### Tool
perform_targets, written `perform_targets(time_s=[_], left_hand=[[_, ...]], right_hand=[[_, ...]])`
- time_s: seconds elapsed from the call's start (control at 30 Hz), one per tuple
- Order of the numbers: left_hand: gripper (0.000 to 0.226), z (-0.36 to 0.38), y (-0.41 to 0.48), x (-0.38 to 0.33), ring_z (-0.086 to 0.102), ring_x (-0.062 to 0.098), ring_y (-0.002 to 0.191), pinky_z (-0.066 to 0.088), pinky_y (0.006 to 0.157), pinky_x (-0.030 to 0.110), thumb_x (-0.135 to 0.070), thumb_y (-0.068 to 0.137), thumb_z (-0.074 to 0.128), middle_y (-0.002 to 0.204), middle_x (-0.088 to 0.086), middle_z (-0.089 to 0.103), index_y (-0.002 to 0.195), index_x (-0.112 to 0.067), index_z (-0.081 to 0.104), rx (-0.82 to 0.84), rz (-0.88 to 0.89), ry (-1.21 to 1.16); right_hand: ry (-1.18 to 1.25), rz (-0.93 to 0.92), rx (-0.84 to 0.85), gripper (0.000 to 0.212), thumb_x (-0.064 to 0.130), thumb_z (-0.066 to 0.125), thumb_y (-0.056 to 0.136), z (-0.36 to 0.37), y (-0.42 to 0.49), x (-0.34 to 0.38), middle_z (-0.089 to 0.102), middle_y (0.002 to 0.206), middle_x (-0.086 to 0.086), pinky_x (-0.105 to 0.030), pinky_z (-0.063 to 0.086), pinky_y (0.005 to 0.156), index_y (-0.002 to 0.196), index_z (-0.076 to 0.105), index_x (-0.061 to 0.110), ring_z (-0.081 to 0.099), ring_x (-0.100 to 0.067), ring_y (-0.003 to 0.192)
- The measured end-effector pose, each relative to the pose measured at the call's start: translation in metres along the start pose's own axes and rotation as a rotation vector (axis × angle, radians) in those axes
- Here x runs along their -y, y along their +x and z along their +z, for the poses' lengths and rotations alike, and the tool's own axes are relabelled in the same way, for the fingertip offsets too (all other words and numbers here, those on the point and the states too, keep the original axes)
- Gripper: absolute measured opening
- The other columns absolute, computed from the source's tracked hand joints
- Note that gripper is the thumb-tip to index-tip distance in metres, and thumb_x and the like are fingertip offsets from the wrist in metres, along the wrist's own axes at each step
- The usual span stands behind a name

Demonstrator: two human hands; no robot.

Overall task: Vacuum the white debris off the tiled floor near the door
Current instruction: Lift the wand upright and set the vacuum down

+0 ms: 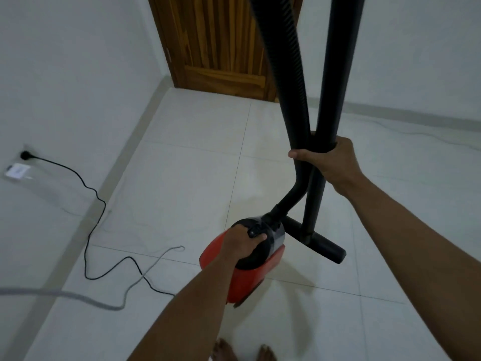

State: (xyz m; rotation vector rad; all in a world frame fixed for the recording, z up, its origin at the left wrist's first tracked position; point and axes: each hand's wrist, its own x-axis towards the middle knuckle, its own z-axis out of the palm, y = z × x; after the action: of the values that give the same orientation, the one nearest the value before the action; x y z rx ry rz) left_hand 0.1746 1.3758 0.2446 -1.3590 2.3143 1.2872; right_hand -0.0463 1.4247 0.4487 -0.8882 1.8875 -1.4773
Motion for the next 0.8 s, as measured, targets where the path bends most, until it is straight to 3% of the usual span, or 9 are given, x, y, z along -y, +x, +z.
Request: perform_targets(time_s=[0.07, 0.13, 0.2, 0.3, 0.47, 0.8], left_hand=[[0.065, -0.032, -0.018, -0.022, 0.062, 0.027, 0.116, 0.048, 0.098, 0.033, -0.064, 0.086, 0.062, 0.131, 0.005, 0.065, 0.138, -0.025, 0.057, 0.003, -0.008, 0.018], [0.065, -0.061, -0.03, -0.039, 0.069, 0.024, 0.091, 0.056, 0.076, 0.028, -0.065, 0.083, 0.065, 0.12, 0.005, 0.07, 0.135, -0.026, 0.059, 0.013, -0.037, 0.017], [0.058, -0.085, -0.037, -0.05, 0.067, 0.02, 0.063, 0.054, 0.056, 0.024, -0.063, 0.084, 0.065, 0.101, 0.006, 0.072, 0.129, -0.027, 0.061, 0.021, -0.058, 0.002], [0.047, -0.114, -0.033, -0.055, 0.066, 0.024, 0.053, 0.058, 0.062, 0.029, -0.062, 0.086, 0.065, 0.077, 0.006, 0.071, 0.117, -0.026, 0.063, -0.003, -0.095, 0.001], [0.043, -0.156, 0.002, -0.044, 0.058, 0.018, 0.042, 0.052, 0.051, 0.024, -0.057, 0.086, 0.067, 0.062, 0.007, 0.068, 0.107, -0.019, 0.066, -0.047, -0.208, -0.066], [0.047, -0.263, 0.13, -0.035, 0.059, 0.018, 0.045, 0.053, 0.051, 0.025, -0.055, 0.084, 0.072, 0.079, 0.015, 0.074, 0.103, -0.013, 0.065, -0.157, -0.382, -0.205]], right_hand=[[-0.001, -0.004, -0.001, 0.039, 0.022, 0.099, 0.062, -0.001, 0.0, 0.039, 0.081, 0.088, 0.003, -0.033, 0.064, 0.082, 0.095, 0.078, 0.022, 0.078, -0.016, 0.087], [0.008, -0.02, -0.011, 0.043, 0.024, 0.1, 0.061, 0.002, 0.003, 0.065, 0.081, 0.089, 0.003, -0.035, 0.064, 0.082, 0.097, 0.079, 0.02, 0.078, -0.015, 0.087], [0.028, -0.032, -0.014, 0.043, 0.026, 0.101, 0.06, 0.008, 0.008, 0.082, 0.081, 0.09, 0.002, -0.037, 0.065, 0.083, 0.097, 0.079, 0.02, 0.078, -0.015, 0.087], [0.06, -0.04, -0.008, 0.05, 0.028, 0.101, 0.059, 0.021, 0.027, 0.093, 0.081, 0.094, 0.001, -0.04, 0.064, 0.086, 0.103, 0.08, 0.018, 0.078, -0.016, 0.089], [0.054, -0.065, 0.048, 0.054, 0.029, 0.102, 0.058, 0.05, 0.088, 0.099, 0.081, 0.093, 0.001, -0.041, 0.064, 0.085, 0.105, 0.08, 0.014, 0.077, -0.016, 0.088], [0.066, -0.125, 0.241, 0.048, 0.038, 0.098, 0.063, 0.123, 0.278, 0.116, 0.08, 0.093, 0.0, -0.037, 0.064, 0.084, 0.099, 0.08, 0.013, 0.077, -0.014, 0.089]])
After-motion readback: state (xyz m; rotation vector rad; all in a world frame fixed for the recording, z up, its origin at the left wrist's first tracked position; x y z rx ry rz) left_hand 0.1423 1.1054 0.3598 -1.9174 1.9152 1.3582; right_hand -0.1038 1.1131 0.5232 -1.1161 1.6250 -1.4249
